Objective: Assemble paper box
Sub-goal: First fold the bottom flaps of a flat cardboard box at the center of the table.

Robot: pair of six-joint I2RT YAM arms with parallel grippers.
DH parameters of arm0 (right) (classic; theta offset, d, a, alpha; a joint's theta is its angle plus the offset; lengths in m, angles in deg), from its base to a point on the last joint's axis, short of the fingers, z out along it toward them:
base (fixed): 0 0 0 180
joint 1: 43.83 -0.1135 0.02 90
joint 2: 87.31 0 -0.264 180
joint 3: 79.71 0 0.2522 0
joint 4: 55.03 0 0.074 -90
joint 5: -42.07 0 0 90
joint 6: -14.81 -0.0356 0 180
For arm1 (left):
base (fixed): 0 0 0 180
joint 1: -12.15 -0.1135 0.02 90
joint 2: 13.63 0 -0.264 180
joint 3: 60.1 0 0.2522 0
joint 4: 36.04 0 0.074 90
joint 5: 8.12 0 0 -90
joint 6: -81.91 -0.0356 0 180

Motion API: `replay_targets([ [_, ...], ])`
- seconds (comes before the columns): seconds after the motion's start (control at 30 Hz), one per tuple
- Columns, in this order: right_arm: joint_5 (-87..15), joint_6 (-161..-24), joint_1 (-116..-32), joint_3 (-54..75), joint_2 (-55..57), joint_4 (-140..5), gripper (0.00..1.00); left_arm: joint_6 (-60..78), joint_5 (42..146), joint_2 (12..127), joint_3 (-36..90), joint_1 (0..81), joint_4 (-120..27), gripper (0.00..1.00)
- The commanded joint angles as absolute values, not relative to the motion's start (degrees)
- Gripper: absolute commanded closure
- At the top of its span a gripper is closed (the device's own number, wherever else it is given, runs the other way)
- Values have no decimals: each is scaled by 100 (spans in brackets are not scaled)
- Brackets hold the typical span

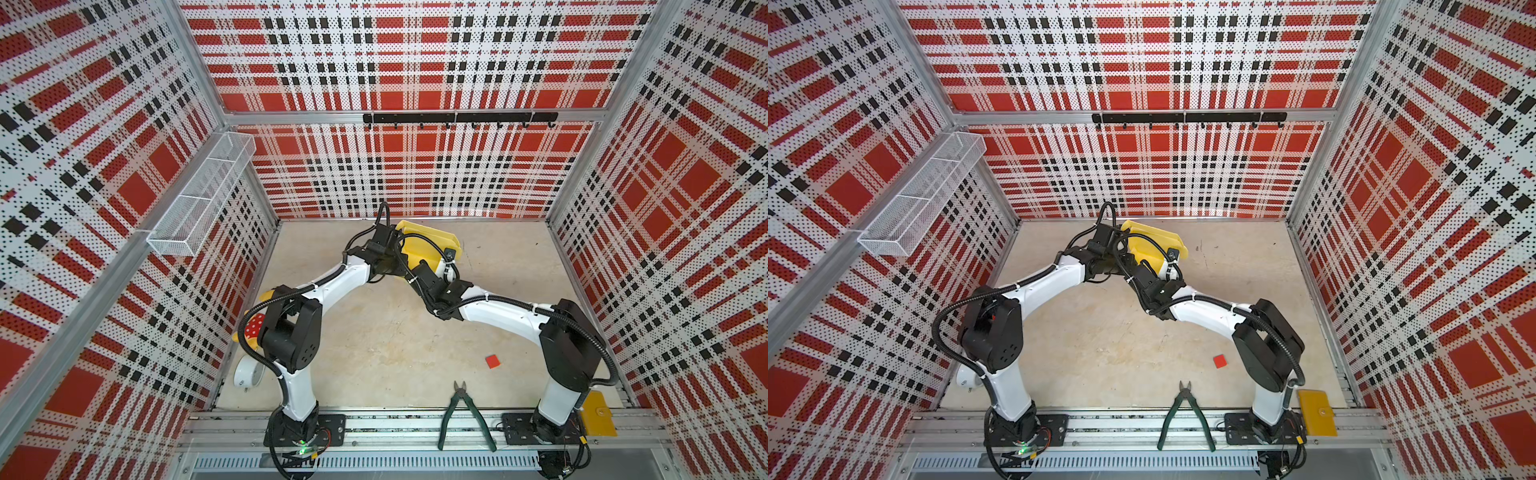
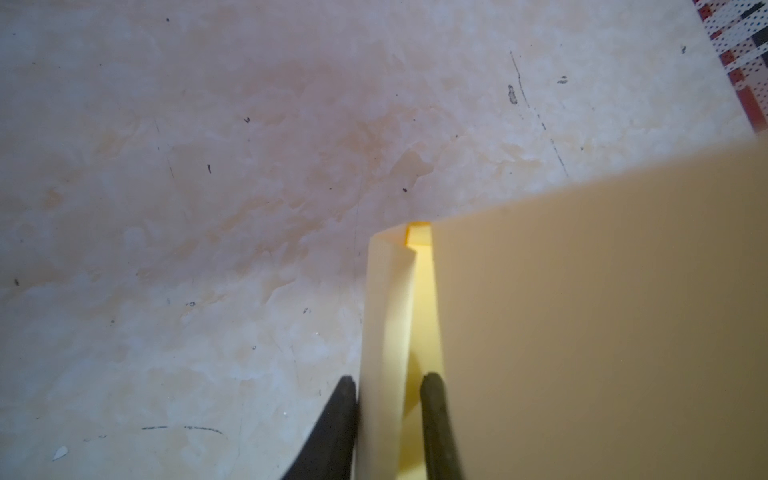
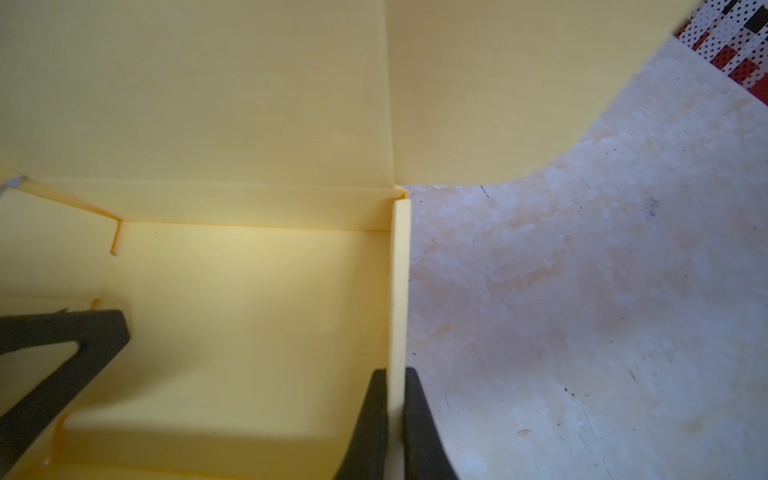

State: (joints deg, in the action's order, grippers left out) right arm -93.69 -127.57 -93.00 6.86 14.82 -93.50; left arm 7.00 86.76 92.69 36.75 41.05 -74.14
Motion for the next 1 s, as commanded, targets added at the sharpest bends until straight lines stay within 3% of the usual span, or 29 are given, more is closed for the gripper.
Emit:
replay_targets([
  [0.0, -8829, -12933, -9350, 608, 1297, -8729, 100, 715, 9118, 9049, 3798, 4289, -6963, 66],
  [0.3, -8719, -13054, -9287, 560, 1299, -8768, 100, 571, 8682, 9138, 3885, 4278, -6734, 67],
  [0.4, -8656, -13033, -9290, 625, 1380, -8810, 100, 571, 8598, 9182, 3892, 4281, -6659, 74],
  [0.47, -8657, -13051, -9296, 621, 1394, -8816, 100, 571, 8508, 9187, 3886, 4291, -6645, 89],
  [0.53, -8654, -13066, -9294, 608, 1390, -8803, 100, 571, 8422, 9189, 3873, 4307, -6651, 99],
  [0.77, -8608, -13062, -9291, 647, 1431, -8795, 100, 729, 8572, 9158, 3768, 4324, -6633, 100],
  [0.83, -8641, -13059, -9293, 638, 1418, -8835, 100, 751, 8599, 9114, 3767, 4330, -6687, 75],
  [0.87, -8683, -13056, -9295, 635, 1393, -8868, 100, 760, 8641, 9081, 3767, 4333, -6718, 67],
  [0.97, -8775, -13063, -9231, 530, 1295, -8933, 100, 745, 8835, 8937, 3709, 4335, -6807, 57],
])
